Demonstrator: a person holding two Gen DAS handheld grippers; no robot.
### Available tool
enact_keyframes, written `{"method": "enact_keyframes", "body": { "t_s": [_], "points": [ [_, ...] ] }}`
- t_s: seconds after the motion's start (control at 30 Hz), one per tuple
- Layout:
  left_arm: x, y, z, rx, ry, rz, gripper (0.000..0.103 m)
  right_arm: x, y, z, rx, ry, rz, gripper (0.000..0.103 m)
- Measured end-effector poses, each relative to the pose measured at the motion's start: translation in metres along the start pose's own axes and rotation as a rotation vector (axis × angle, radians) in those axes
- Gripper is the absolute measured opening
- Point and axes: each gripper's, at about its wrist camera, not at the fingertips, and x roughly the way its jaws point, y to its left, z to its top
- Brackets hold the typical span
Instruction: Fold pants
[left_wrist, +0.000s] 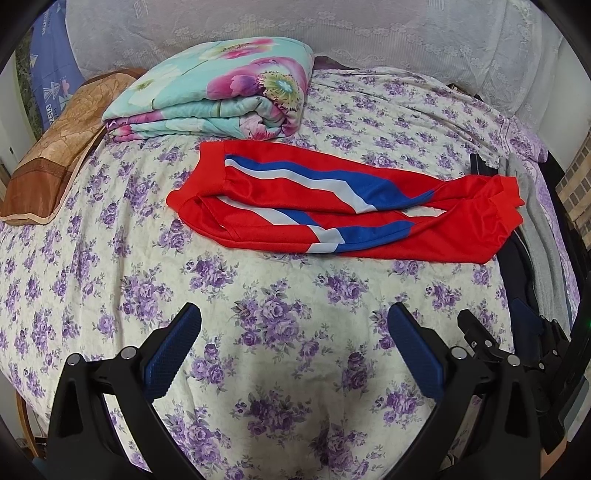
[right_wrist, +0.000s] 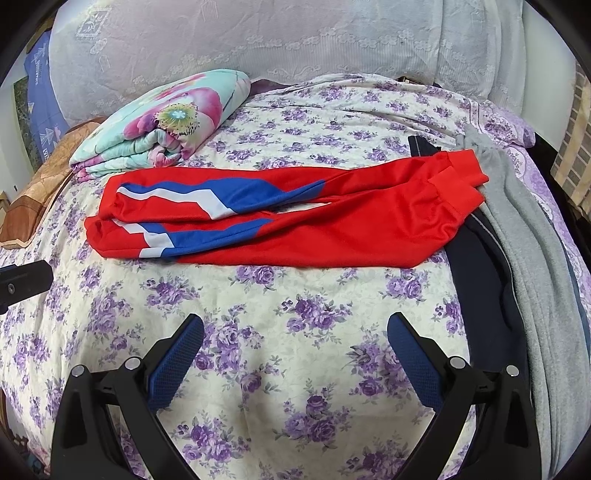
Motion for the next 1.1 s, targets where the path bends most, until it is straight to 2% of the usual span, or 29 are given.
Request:
{"method": "enact_keyframes", "body": {
  "t_s": [0.3,0.4,0.57,0.83,0.97,1.1],
  "points": [
    [0.0,0.0,0.0,0.0,0.001,0.0,0.098,0.002,0.001,-0.001,-0.006,0.016,-0.009,0.1],
    [0.0,0.0,0.0,0.0,0.001,0.0,0.098,0.006,0.005,-0.002,-0.056,0.024,-0.071,0.1],
    [0.0,0.0,-0.001,0.0,0.002,0.001,0.098,0.006,0.004,-0.002,-0.033,0.011,-0.04,0.1],
    [0.008,0.006,-0.002,-0.007,0.021,-0.015,0.098,0.01,0.006,-0.003,-0.065,0.027,-0.082,0.1],
    [0.034,0.029,0.012,-0.045,0.079,-0.074,0.098,0.014,0.0,-0.008,-0.071,0.06,-0.098,0.1],
    [0.086,0.072,0.042,-0.121,0.158,-0.012,0.098,0.02,-0.015,-0.015,-0.032,0.096,-0.091,0.1]
  ]
}}
